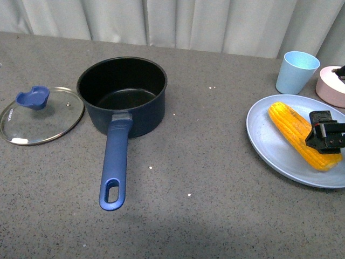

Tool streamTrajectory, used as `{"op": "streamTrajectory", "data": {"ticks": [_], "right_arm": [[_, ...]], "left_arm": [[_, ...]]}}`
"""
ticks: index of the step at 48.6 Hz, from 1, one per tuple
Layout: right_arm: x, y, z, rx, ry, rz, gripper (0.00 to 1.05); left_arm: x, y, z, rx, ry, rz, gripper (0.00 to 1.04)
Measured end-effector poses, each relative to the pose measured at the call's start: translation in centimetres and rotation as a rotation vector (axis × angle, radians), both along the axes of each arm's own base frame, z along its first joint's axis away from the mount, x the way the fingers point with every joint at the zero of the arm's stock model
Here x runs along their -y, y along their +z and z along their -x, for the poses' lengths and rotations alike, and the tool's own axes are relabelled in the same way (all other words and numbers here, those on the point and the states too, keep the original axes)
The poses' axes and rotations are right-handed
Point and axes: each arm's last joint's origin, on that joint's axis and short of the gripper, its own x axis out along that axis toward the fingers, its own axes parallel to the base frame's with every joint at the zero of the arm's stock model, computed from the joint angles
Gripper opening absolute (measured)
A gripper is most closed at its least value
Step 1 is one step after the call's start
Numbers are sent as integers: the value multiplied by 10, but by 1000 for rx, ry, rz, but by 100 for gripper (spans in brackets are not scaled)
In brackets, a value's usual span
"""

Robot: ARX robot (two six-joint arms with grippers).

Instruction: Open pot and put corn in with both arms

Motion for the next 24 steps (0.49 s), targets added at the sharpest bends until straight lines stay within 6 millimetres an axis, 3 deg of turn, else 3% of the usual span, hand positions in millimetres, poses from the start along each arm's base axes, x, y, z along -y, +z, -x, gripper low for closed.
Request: {"op": "streamTrajectory", "data": {"ticks": [9, 16, 24], "right_arm": [[-1, -9, -9, -17, 5, 0, 95], [-4, -14, -12, -30, 13, -1, 77], [-7, -18, -11, -48, 21, -4, 49]], "left_arm": [[0, 0, 0, 0, 0, 0, 98], [0, 0, 0, 0, 0, 0, 98], [0, 0, 0, 0, 0, 0, 98]]}}
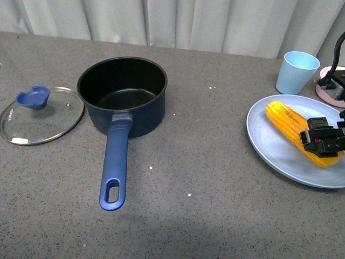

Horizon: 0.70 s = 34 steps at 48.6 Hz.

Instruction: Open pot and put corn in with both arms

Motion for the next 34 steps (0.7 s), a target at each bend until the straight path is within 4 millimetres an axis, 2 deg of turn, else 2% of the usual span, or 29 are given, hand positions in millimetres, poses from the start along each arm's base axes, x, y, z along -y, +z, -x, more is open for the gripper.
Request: {"op": "streamTrajectory", "data": {"ticks": [5, 12, 21, 26, 29, 34], "right_arm": [[0, 0, 0, -1, 0, -8, 35], [1, 7, 1, 2, -11, -83, 25], [-1, 50, 5, 73, -25, -328, 20], [-17, 86, 6, 102, 26, -596, 17], [-31, 96, 3, 100, 61, -719, 17], [-59, 101, -6, 50, 100, -875, 16]], "left_arm": [[0, 0, 0, 0, 0, 0, 98], [0, 0, 0, 0, 0, 0, 98], [0, 0, 0, 0, 0, 0, 98], [0, 0, 0, 0, 0, 0, 98], [0, 0, 0, 0, 0, 0, 98], [0, 0, 0, 0, 0, 0, 98]]}}
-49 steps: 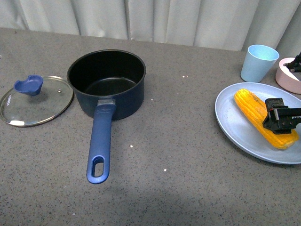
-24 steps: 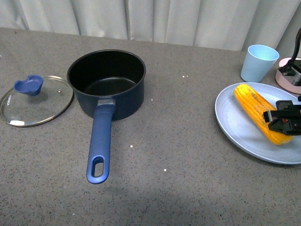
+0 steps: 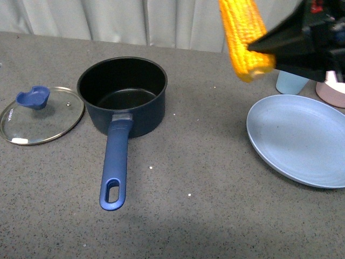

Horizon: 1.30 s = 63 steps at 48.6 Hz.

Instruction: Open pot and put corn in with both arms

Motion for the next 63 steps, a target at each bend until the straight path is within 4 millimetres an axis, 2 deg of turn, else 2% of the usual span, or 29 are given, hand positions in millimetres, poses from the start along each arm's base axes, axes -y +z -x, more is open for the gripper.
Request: {"op": "streamTrajectory", "data": {"ticks": [5, 18, 29, 43, 52, 63], "right_arm": [[-39, 0, -19, -49, 49, -103, 15], [-109, -14, -46, -155, 139, -159, 15], [-138, -24, -64, -199, 164, -174, 14], [-146, -37, -74, -244, 161, -143, 14], [-146, -37, -74, -233, 167, -136, 46], [-140, -36, -75, -210, 152, -133, 96]], "left_arm": [[0, 0, 0, 0, 0, 0, 98], [0, 0, 0, 0, 0, 0, 98], [0, 0, 0, 0, 0, 0, 98], [0, 0, 0, 0, 0, 0, 98], [0, 0, 0, 0, 0, 0, 98], [0, 0, 0, 0, 0, 0, 98]]}}
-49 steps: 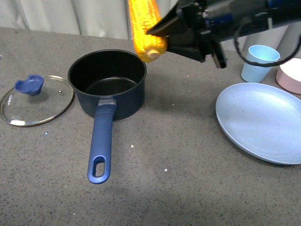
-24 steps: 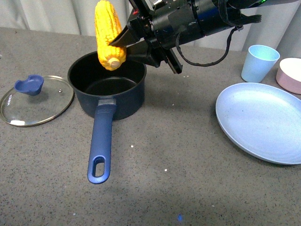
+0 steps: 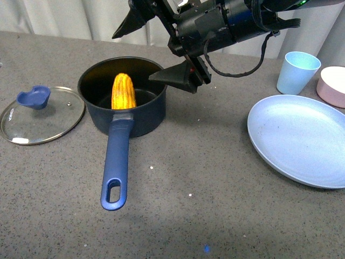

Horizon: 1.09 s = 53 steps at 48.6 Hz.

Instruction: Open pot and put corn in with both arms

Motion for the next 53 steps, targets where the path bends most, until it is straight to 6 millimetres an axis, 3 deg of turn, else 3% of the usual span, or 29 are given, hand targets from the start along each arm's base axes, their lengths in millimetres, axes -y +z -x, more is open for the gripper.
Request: {"op": "streamTrajectory", "data": {"ticks": [7, 16, 22, 31, 53], "right_arm": [[18, 12, 12, 77, -63, 60, 96], [57, 43, 44, 217, -170, 107, 96], [90, 60, 77, 307, -269, 192, 96], [116, 74, 122, 386, -335, 249, 96], [171, 65, 223, 501, -665, 581, 96]], "left_arm": [[0, 0, 0, 0, 0, 0, 98], [0, 0, 0, 0, 0, 0, 98], [0, 0, 0, 0, 0, 0, 98], [0, 0, 0, 0, 0, 0, 98], [0, 0, 0, 0, 0, 0, 98]]}}
